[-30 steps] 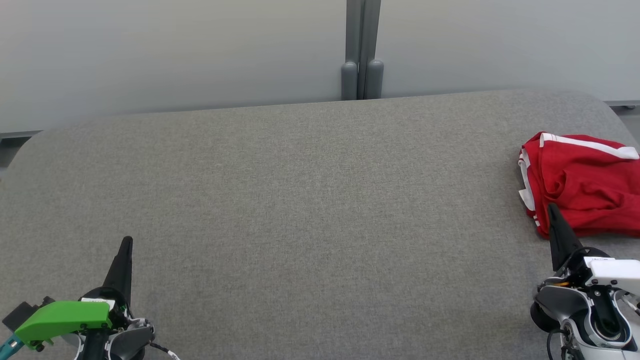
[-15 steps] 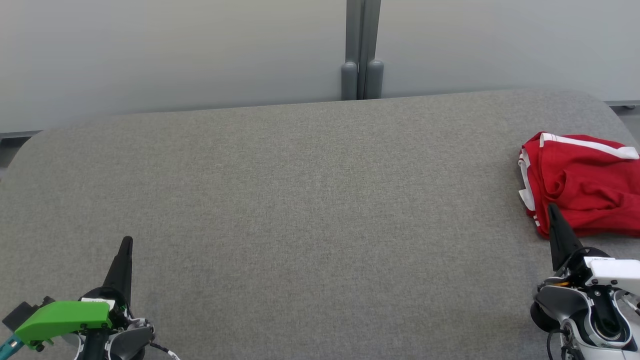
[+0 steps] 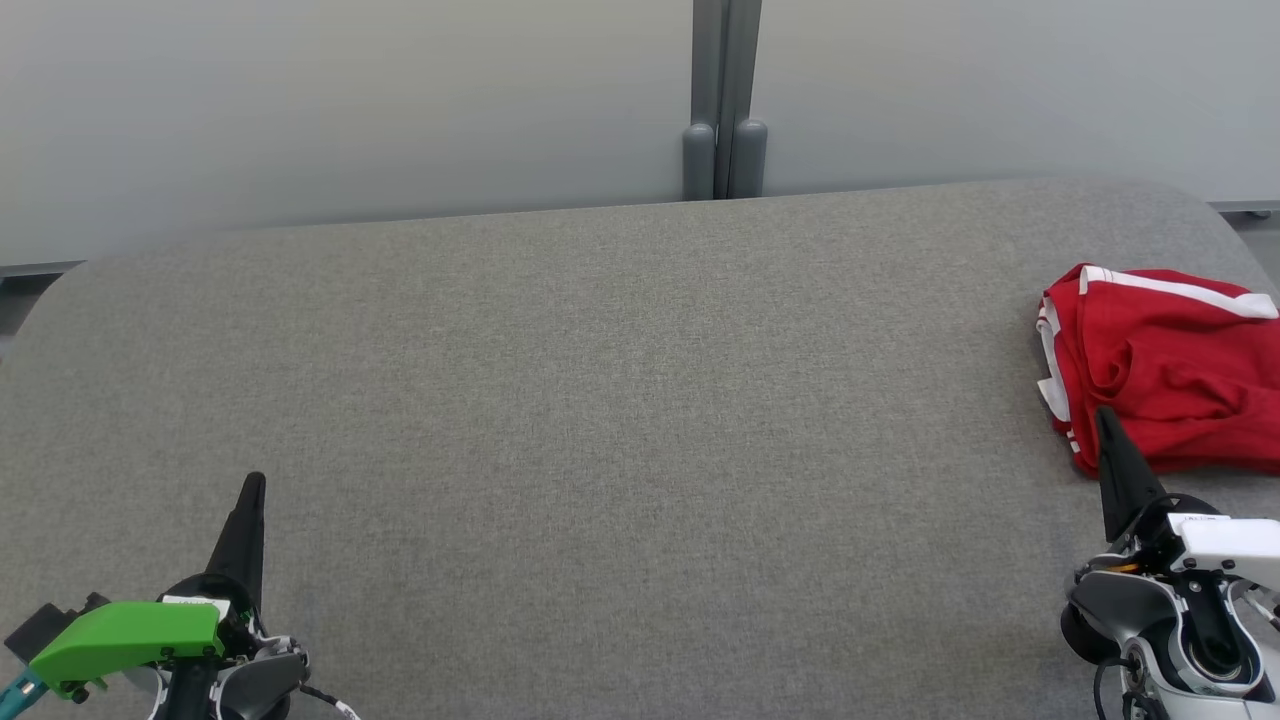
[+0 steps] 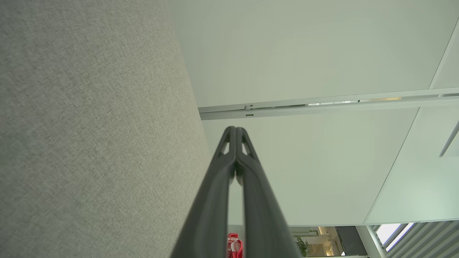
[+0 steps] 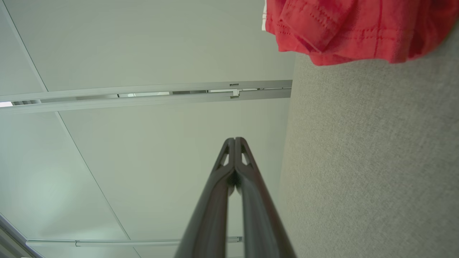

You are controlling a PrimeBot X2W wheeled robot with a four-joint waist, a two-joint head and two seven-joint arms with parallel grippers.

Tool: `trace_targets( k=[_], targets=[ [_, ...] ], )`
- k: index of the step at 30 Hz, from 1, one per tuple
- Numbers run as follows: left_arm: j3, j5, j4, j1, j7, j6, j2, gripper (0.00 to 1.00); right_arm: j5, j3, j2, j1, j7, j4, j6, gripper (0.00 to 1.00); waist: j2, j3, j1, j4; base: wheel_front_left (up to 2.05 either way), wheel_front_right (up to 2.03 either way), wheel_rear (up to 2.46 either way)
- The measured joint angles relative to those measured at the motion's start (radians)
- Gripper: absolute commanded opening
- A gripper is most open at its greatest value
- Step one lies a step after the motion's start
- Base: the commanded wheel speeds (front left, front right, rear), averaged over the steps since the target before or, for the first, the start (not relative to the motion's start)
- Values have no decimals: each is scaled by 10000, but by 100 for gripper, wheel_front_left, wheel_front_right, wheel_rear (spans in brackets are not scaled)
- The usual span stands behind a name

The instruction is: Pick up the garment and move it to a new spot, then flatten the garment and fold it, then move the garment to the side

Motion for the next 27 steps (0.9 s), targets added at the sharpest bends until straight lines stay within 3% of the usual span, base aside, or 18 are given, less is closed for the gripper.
trace_targets(
  k=[27],
  targets=[
    [0,0,-4,0,0,0,-2,0,2,2,0,0,0,-6,0,0,0,0,0,0,0,0,0]
  ],
)
